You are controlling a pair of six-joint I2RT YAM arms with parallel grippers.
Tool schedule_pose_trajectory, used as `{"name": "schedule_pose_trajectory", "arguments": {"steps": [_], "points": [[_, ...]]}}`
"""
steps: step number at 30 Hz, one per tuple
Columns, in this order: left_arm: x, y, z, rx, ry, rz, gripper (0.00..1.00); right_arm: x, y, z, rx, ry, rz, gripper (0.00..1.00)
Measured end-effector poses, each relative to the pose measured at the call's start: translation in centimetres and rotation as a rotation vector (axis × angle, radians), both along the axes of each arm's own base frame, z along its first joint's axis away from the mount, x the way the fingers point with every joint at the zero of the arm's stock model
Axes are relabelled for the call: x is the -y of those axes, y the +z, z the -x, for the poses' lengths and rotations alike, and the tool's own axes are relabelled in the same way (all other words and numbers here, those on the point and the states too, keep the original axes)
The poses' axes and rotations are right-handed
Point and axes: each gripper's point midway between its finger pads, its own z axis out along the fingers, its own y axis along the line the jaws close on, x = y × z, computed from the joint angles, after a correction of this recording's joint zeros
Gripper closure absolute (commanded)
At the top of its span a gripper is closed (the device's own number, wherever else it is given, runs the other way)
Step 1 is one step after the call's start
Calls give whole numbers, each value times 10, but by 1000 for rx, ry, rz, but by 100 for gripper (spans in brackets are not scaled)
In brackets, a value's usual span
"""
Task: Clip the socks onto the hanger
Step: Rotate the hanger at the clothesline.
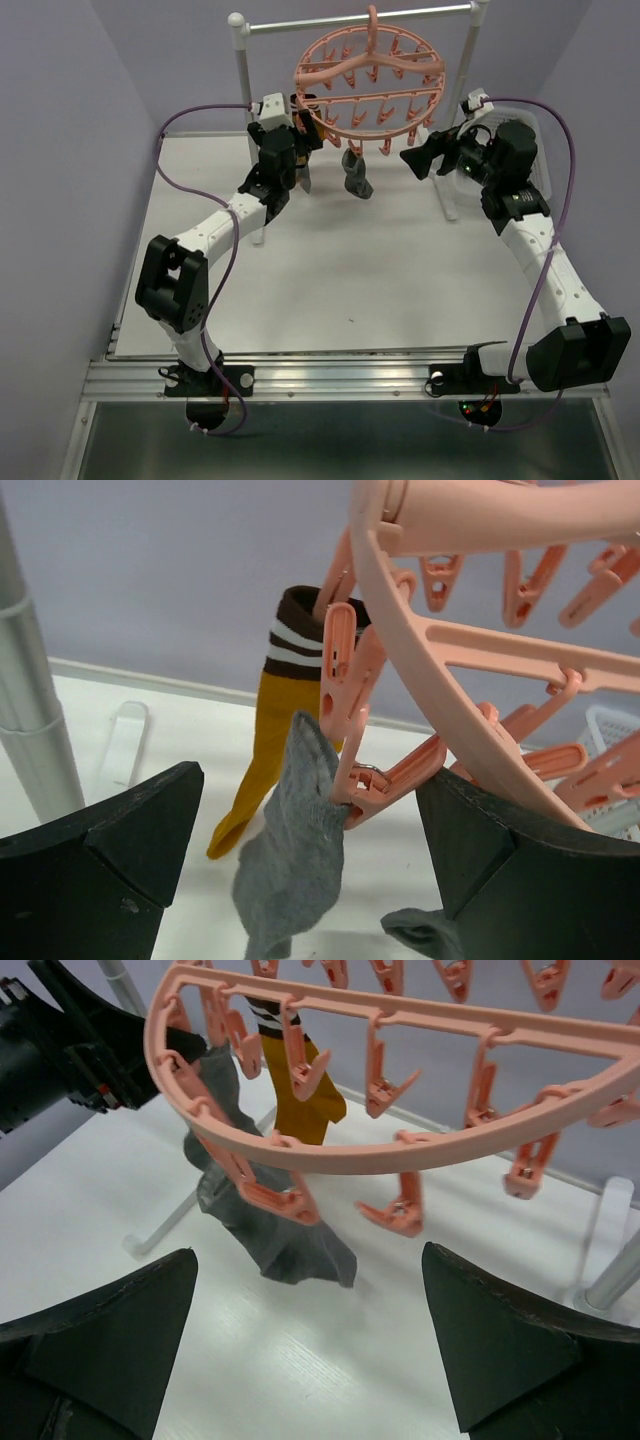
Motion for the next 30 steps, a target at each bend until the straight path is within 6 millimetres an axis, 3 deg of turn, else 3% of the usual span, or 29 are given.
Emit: {"name": "schedule_pose_trajectory", "arguments": {"steps": [8,15,19,23,30], "points": [[-35,17,-16,22,73,53,1,19,-11,-20,-58,-139,26,0],[-45,34,-25,52,73,83,1,27,-7,-29,21,-136,177,0],[-48,33,-31,48,70,82,1,27,-3,-19,157,-35,381,0],[-47,29,-35,37,59,78,1,23,-3,7,259,105,560,0],[-47,28,-37,30,52,78,1,17,28,26,407,236,710,7]]}}
